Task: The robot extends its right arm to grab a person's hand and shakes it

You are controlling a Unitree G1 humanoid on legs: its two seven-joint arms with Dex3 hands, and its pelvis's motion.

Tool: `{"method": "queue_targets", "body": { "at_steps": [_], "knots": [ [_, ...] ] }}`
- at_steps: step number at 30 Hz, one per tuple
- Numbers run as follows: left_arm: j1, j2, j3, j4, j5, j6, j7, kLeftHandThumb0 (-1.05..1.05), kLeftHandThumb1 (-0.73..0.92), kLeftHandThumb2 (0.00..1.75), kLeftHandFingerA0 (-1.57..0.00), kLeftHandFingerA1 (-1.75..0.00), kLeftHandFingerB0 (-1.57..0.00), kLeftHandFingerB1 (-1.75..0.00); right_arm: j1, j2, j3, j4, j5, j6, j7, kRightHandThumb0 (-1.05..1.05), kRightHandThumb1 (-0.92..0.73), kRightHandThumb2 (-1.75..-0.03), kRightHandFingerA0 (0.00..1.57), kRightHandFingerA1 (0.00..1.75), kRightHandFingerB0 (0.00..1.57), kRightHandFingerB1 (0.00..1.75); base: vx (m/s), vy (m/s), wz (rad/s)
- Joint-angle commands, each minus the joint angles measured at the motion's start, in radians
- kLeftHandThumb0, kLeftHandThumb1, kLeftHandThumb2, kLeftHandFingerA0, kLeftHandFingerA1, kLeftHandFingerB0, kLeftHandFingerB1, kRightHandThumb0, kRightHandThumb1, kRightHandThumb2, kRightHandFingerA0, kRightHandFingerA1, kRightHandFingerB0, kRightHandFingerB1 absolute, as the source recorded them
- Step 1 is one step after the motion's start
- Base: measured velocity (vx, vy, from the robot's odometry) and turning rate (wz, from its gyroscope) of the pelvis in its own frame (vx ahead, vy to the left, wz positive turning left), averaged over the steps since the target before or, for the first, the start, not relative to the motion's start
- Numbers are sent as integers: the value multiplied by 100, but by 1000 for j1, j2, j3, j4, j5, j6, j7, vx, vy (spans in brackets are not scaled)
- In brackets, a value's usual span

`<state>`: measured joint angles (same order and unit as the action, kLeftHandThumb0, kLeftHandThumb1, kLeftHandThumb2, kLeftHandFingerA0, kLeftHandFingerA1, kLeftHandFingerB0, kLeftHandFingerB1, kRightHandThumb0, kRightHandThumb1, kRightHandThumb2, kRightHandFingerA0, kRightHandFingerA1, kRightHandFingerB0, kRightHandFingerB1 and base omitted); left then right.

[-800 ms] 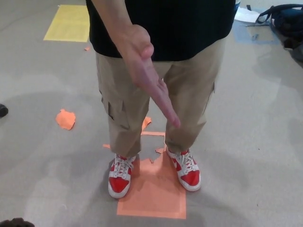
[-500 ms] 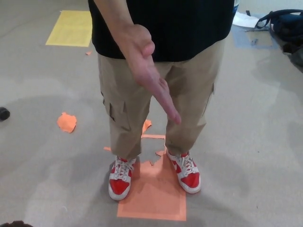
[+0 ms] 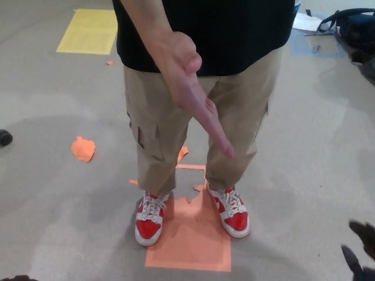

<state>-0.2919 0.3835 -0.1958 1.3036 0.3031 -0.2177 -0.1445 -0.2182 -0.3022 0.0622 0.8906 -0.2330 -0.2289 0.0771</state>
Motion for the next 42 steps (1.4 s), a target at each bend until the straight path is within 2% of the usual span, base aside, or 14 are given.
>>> {"method": "queue_targets", "body": {
  "at_steps": [1,9,10,12,13,14,27,28,35,36,37,38,41,42],
  "knots": [
    [16,15,17,6,-9,-31,-16,-76,92,70,-26,-33,-21,-30,219,-5,-21,-789,-86,81,-49,-92,-82,-114,0,12,0,13,0,0,0],
    [27,14,31,6,-22,-39,-7,-74,91,69,-28,-33,-25,-30,303,32,17,-1281,-213,217,53,-98,-81,-115,0,11,0,10,0,0,0],
    [31,16,33,7,-25,-53,-15,-74,92,71,-24,-33,-22,-30,304,38,28,-1324,-230,230,67,-89,-91,-69,0,0,0,0,0,0,0],
    [34,20,23,8,-14,-60,-13,-76,91,71,-25,-33,-22,-30,302,51,47,-1391,-247,257,90,-91,-70,-94,0,0,0,2,0,0,0],
    [33,20,16,8,-6,-54,-4,-76,92,68,-24,-31,-24,-30,300,56,56,-1416,-251,271,101,-87,-88,-67,0,0,0,1,0,0,0],
    [30,20,12,7,-2,-45,2,-78,92,70,-21,-31,-26,-32,297,62,66,-1441,-257,286,112,-93,-74,-110,0,13,0,14,0,0,0],
    [34,18,35,5,-23,-43,0,-76,92,68,-31,-34,-28,-32,206,109,190,-1518,-342,406,181,-89,-70,-110,0,21,0,20,0,0,0],
    [34,18,39,5,-26,-40,-3,-76,92,69,-29,-34,-26,-31,196,111,198,-1516,-338,424,189,-92,-68,-89,0,10,0,10,0,0,0],
    [29,22,35,7,-15,-43,-7,-81,92,69,-28,-33,-25,-30,134,114,226,-1466,-328,493,211,-91,-67,-87,0,5,0,9,0,0,0],
    [30,19,38,9,-18,-41,1,-80,92,68,-24,-31,-27,-31,113,119,233,-1445,-333,518,216,-87,-82,-66,0,5,0,10,0,0,0],
    [32,18,38,11,-16,-42,6,-80,92,69,-23,-31,-27,-31,93,124,240,-1433,-342,548,226,-93,-70,-106,0,14,0,15,0,0,0],
    [34,19,34,10,-12,-50,6,-79,92,70,-25,-32,-25,-31,78,124,246,-1424,-353,561,232,-89,-66,-86,0,5,0,8,0,0,0],
    [40,17,36,8,-12,-60,22,-81,91,68,-35,-35,-33,-32,39,124,259,-1391,-368,578,235,-90,-66,-86,0,5,0,7,0,0,0],
    [42,15,33,8,-8,-57,31,-80,78,113,-34,-53,-16,-41,21,127,264,-1375,-370,586,235,-89,-67,-104,0,20,0,20,0,0,0]
  ]
}}
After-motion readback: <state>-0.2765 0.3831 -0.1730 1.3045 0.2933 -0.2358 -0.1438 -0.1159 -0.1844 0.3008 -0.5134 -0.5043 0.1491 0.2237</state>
